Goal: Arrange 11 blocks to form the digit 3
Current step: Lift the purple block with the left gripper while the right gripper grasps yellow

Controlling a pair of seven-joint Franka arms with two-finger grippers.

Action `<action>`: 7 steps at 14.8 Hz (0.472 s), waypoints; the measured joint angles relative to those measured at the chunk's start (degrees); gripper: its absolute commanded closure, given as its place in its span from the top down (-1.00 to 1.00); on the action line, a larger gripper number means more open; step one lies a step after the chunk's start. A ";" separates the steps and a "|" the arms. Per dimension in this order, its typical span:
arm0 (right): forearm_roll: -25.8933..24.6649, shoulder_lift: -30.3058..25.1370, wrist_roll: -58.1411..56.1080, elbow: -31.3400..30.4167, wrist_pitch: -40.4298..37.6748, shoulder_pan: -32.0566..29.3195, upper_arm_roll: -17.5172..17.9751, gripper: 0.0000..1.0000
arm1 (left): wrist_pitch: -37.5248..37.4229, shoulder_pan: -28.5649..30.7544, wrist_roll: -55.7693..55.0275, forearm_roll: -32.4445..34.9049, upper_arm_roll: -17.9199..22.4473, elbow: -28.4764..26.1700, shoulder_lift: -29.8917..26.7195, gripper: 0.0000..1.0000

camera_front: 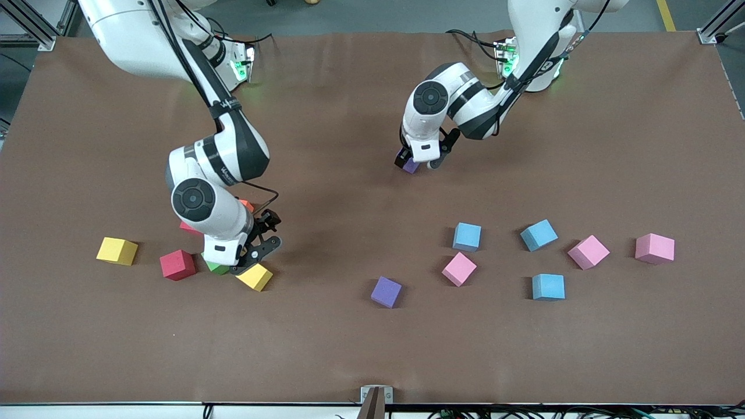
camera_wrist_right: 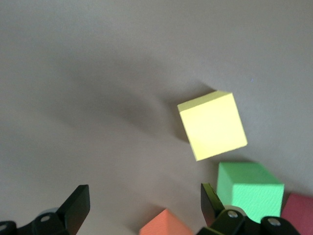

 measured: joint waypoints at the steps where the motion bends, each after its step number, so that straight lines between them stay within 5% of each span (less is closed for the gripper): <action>1: 0.00 0.44 -2.90 0.00 1.16 -0.70 -0.02 1.00 | 0.24 0.00 -0.20 0.61 0.03 0.00 0.53 0.99; 7: -0.01 4.91 -10.05 0.22 8.88 -2.97 -0.01 1.00 | 0.52 0.02 -0.48 1.20 0.29 0.01 2.52 0.36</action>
